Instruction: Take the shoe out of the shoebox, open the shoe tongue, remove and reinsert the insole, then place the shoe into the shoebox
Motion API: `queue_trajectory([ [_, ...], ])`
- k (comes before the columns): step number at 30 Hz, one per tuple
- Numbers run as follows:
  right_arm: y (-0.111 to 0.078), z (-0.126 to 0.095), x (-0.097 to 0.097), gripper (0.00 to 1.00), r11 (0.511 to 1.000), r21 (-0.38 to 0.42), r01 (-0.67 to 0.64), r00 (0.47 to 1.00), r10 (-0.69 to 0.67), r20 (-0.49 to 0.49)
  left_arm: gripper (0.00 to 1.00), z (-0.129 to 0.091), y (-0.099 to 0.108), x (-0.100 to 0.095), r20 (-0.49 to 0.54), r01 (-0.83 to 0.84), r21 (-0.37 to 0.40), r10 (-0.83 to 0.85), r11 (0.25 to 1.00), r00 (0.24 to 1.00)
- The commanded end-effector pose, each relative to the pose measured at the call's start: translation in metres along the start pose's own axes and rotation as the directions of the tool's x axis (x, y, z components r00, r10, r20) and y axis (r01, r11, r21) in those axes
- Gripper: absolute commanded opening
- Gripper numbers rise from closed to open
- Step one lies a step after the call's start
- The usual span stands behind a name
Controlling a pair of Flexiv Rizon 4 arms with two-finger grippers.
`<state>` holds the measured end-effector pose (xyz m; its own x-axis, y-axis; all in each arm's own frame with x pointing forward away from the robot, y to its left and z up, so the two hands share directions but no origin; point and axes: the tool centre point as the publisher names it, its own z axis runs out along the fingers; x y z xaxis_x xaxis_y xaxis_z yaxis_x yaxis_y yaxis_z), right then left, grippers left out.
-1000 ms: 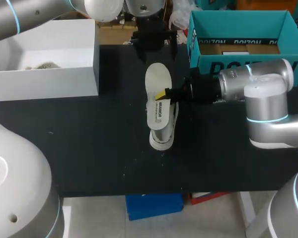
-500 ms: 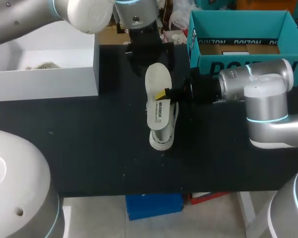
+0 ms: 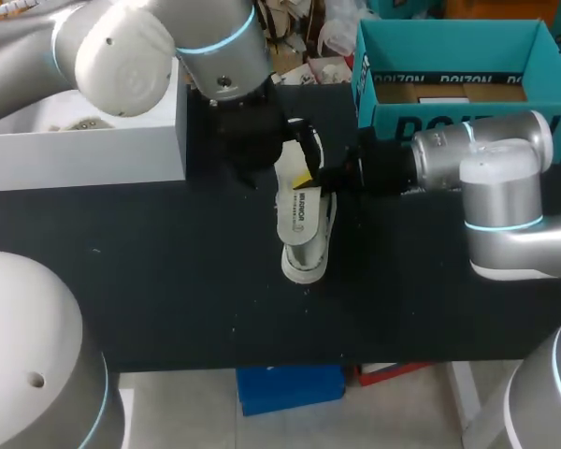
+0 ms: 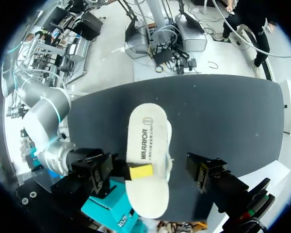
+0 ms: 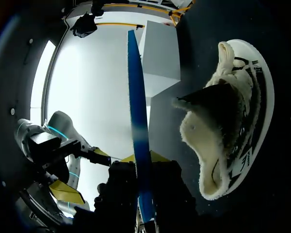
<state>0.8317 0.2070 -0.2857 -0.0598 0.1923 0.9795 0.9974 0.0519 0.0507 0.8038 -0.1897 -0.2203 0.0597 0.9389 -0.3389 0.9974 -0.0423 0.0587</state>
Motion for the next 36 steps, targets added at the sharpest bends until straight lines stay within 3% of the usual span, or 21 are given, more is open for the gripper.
queue_trajectory([
  [1,0.0,0.001,0.0,0.0,1.0,-0.003,-0.001,1.0,0.001,0.002,1.0,-0.004,-0.019,0.017,0.292,-0.003,-0.098,0.032,0.995,0.956],
  [5,0.0,0.001,0.0,0.0,1.0,-0.003,-0.001,1.0,0.001,0.002,1.0,-0.009,-0.025,0.023,0.578,0.035,-0.092,0.025,0.995,0.816],
  [6,0.0,0.001,0.0,0.0,1.0,-0.003,-0.001,1.0,0.001,0.002,1.0,-0.01,-0.025,0.028,0.682,0.06,-0.058,-0.004,0.996,0.731],
  [10,0.0,0.001,0.0,0.0,1.0,-0.003,-0.001,1.0,0.001,0.002,1.0,-0.007,-0.023,0.04,0.825,0.091,-0.032,-0.025,0.995,0.564],
  [13,0.0,0.001,0.0,0.0,1.0,-0.003,-0.001,1.0,0.001,0.002,1.0,-0.008,-0.028,0.045,0.888,0.084,-0.068,0.022,0.994,0.459],
  [15,0.0,0.001,0.0,0.0,1.0,-0.003,-0.001,1.0,0.001,0.002,1.0,-0.01,-0.033,0.048,0.911,0.053,-0.108,0.078,0.993,0.404],
  [31,0.0,0.001,0.0,0.0,1.0,-0.003,-0.001,1.0,0.001,0.002,1.0,-0.01,-0.033,0.048,0.911,0.053,-0.108,0.078,0.993,0.404],
  [32,0.0,0.001,0.0,0.0,1.0,-0.003,-0.001,1.0,0.001,0.002,1.0,-0.009,-0.033,0.048,0.919,0.056,-0.098,0.069,0.994,0.389],
  [34,0.0,0.001,0.0,0.0,1.0,-0.003,-0.001,1.0,0.001,0.002,1.0,0.0,-0.033,0.052,0.962,0.09,-0.054,0.027,0.995,0.273],
  [36,0.0,0.001,0.0,0.0,1.0,-0.003,-0.001,1.0,0.001,0.002,1.0,0.002,-0.031,0.056,0.972,0.099,-0.05,0.025,0.994,0.233],
])
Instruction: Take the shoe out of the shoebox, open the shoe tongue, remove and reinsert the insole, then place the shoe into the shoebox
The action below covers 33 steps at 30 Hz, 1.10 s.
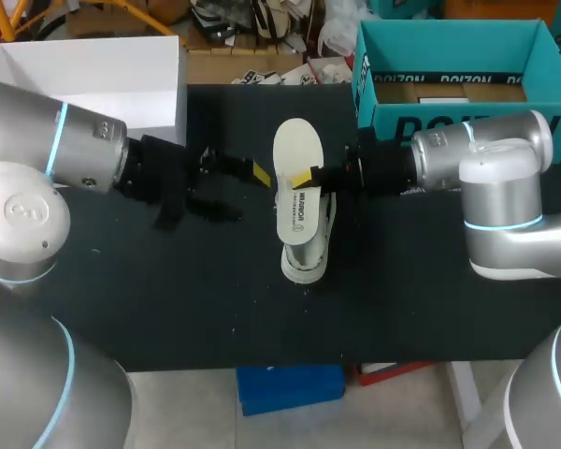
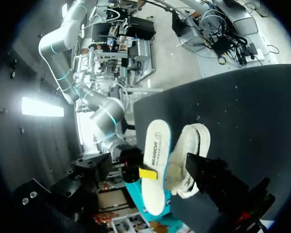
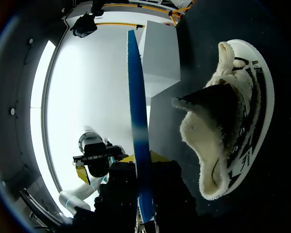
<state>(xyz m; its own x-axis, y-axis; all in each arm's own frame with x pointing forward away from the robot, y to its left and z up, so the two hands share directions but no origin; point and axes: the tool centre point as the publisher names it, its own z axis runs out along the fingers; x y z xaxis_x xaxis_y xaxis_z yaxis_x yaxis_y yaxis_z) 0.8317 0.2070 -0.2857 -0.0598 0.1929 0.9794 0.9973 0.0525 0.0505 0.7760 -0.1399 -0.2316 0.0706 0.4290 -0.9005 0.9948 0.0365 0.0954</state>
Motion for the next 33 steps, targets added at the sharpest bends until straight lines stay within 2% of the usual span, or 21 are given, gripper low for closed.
queue_trajectory([
  [1,0.0,0.002,0.0,0.0,1.0,-0.003,-0.001,1.0,0.001,0.002,1.0,0.0,0.001,0.014,0.547,0.04,-0.029,-0.018,0.999,0.837],
  [6,0.0,0.002,0.0,0.0,1.0,-0.003,-0.001,1.0,0.001,0.002,1.0,-0.01,0.015,0.019,0.613,0.057,-0.069,-0.003,0.996,0.79],
  [14,0.0,0.002,0.0,0.0,1.0,-0.003,-0.001,1.0,0.001,0.002,1.0,-0.009,0.038,0.022,0.643,0.084,-0.056,-0.028,0.995,0.765],
  [19,0.0,0.002,0.0,0.0,1.0,-0.003,-0.001,1.0,0.001,0.002,1.0,-0.004,0.052,0.021,0.618,0.076,-0.046,-0.031,0.996,0.785],
  [27,0.0,0.002,0.0,0.0,1.0,-0.003,-0.001,1.0,0.001,0.002,1.0,0.011,0.071,0.02,0.517,0.038,-0.049,-0.008,0.998,0.856],
  [33,0.0,0.002,0.0,0.0,1.0,-0.003,-0.001,1.0,0.001,0.002,1.0,0.024,0.081,0.018,0.516,0.035,-0.05,-0.004,0.998,0.856],
])
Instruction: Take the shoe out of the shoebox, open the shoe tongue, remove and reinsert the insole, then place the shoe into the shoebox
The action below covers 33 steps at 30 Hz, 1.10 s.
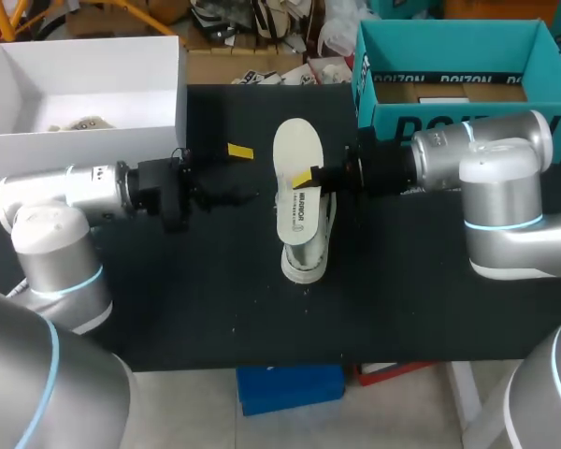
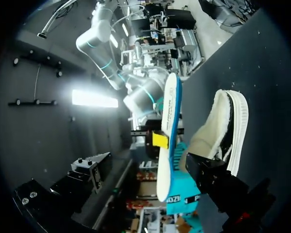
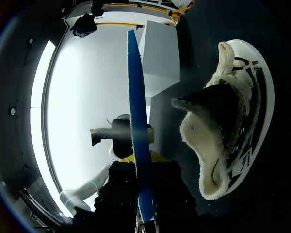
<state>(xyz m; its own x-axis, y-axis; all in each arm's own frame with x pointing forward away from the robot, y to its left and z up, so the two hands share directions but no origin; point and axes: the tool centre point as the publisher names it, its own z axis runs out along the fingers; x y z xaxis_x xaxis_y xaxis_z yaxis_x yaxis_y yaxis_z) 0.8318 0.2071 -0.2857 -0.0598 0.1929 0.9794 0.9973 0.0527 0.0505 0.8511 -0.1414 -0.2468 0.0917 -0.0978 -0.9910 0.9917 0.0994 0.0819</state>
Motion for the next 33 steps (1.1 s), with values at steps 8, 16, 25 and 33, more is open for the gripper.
queue_trajectory([
  [8,0.0,0.001,0.0,0.0,1.0,-0.003,-0.001,1.0,0.001,0.001,0.8,0.027,0.008,0.021,-0.012,0.013,0.017,-0.012,1.0,1.0],
  [16,0.0,0.001,0.0,0.0,1.0,-0.003,-0.001,1.0,0.001,0.001,0.58,0.045,0.013,0.024,-0.036,-0.035,0.021,0.035,0.999,0.999],
  [25,0.0,0.001,0.0,0.0,1.0,-0.003,-0.001,1.0,0.001,0.001,0.45,0.057,0.023,0.027,-0.051,-0.061,-0.008,0.061,0.998,0.997],
  [33,0.0,0.001,0.0,0.0,1.0,-0.003,-0.001,1.0,0.001,0.001,0.4,0.065,0.024,0.033,-0.052,-0.055,-0.014,0.054,0.998,0.997],
])
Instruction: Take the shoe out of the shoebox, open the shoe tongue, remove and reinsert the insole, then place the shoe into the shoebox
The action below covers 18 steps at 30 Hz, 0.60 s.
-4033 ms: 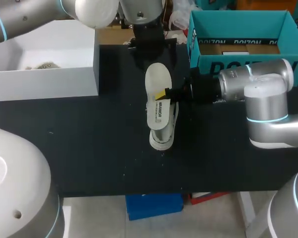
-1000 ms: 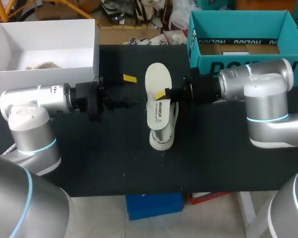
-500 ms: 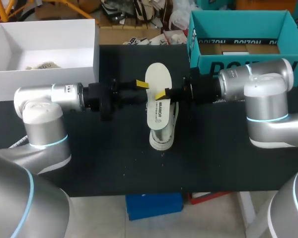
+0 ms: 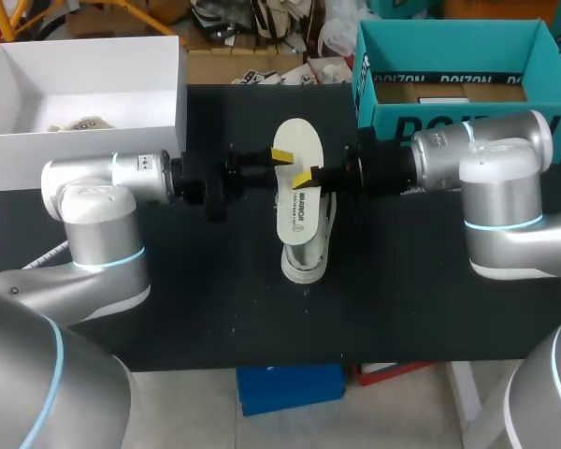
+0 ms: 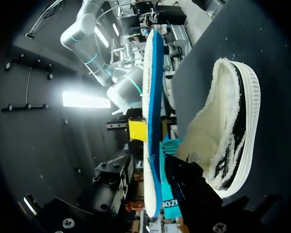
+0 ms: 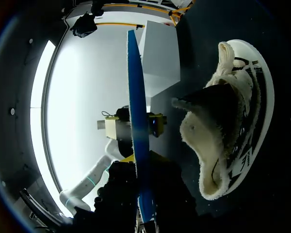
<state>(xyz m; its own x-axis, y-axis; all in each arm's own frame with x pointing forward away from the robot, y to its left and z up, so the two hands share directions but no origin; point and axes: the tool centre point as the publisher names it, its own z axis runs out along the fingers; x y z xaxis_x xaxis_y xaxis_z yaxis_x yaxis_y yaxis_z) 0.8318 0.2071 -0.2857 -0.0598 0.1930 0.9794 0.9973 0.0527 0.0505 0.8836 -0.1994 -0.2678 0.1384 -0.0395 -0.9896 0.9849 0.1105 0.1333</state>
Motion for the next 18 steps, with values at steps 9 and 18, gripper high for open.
queue_trajectory([
  [9,0.0,0.001,0.0,0.0,1.0,-0.003,-0.001,1.0,0.001,0.001,0.14,0.018,0.005,0.0,0.019,-0.007,-0.022,0.007,1.0,1.0],
  [18,0.0,0.001,0.0,0.37,1.0,-0.003,-0.001,1.0,0.001,0.001,0.0,0.021,0.003,0.001,0.02,-0.007,-0.015,0.007,1.0,1.0],
])
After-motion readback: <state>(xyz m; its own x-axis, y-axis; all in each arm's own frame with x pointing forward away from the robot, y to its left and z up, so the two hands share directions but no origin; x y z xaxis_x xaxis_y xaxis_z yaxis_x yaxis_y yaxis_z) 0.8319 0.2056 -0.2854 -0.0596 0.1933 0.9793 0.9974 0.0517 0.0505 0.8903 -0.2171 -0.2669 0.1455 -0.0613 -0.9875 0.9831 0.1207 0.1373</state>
